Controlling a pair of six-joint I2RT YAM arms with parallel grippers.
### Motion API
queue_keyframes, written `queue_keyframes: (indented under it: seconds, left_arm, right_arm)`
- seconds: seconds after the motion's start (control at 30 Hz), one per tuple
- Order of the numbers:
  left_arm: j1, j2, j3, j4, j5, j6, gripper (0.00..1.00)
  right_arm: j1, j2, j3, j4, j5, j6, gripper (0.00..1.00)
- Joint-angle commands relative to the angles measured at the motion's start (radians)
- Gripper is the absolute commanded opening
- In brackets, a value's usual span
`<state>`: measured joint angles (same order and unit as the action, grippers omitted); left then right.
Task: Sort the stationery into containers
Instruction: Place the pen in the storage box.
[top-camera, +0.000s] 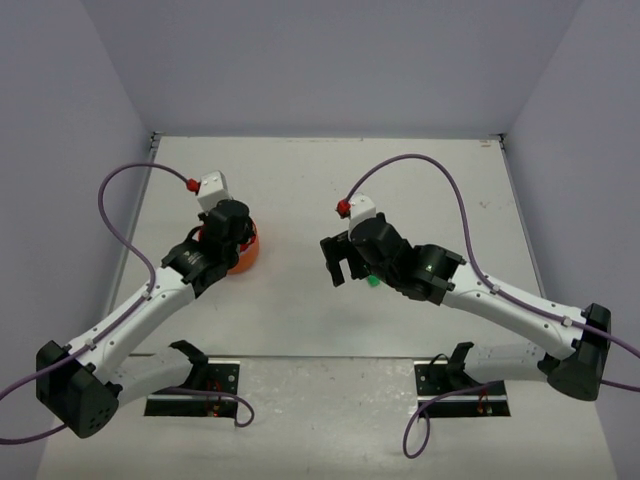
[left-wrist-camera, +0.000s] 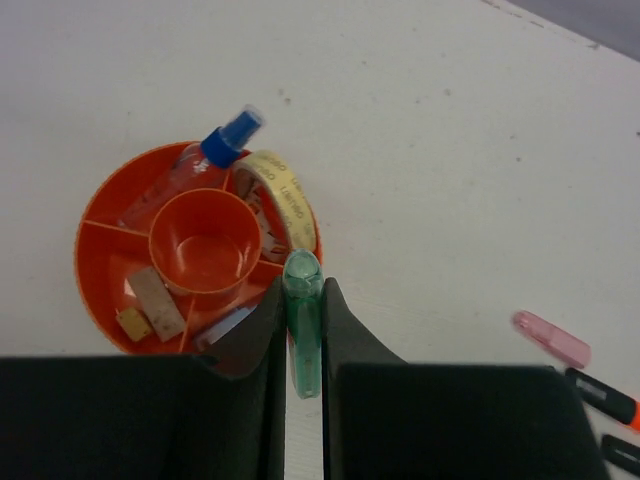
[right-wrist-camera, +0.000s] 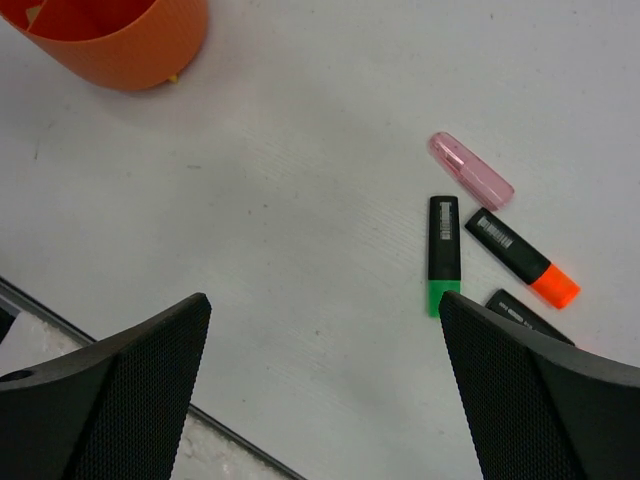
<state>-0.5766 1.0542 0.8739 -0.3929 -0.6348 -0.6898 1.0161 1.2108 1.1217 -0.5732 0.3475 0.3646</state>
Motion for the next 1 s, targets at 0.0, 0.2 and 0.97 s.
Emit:
queue_keyframes:
  seconds: [0.0, 0.2, 0.97]
  left_arm:
    - [0.003, 0.009, -0.061, 0.033, -0.183, -0.028, 0.0]
    - [0.003, 0.027, -0.154, 0.13, -0.208, -0.039, 0.0]
    - [0.003, -0.097, -0.31, 0.225, -0.227, -0.062, 0.27]
  right_arm:
    - [-0.013, -0.053, -0.077, 0.041, 0.01, 0.044, 0.99]
    - [-0.018, -0.059, -0.114, 0.064, -0.023, 0.05, 0.99]
    - [-0.02, -0.009, -0.119, 0.1, -0.062, 0.043, 0.99]
